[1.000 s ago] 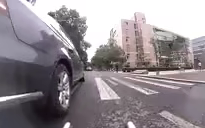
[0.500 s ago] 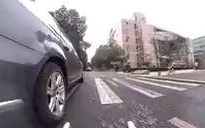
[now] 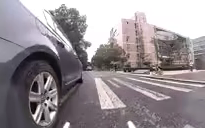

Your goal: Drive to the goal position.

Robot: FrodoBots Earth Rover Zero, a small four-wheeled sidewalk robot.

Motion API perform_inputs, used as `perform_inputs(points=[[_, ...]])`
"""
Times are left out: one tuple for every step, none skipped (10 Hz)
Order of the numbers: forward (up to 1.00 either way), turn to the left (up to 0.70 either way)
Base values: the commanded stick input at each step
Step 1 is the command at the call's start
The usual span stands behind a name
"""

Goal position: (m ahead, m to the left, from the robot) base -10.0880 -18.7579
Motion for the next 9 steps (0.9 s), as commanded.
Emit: perform_inputs(points=[[0.45,0.0],[0.45,0.0],[0.45,0.0],[0.45,0.0],[0.45,0.0],[0.45,0.0],[0.45,0.0],[0.45,0.0],[0.45,0.0]])
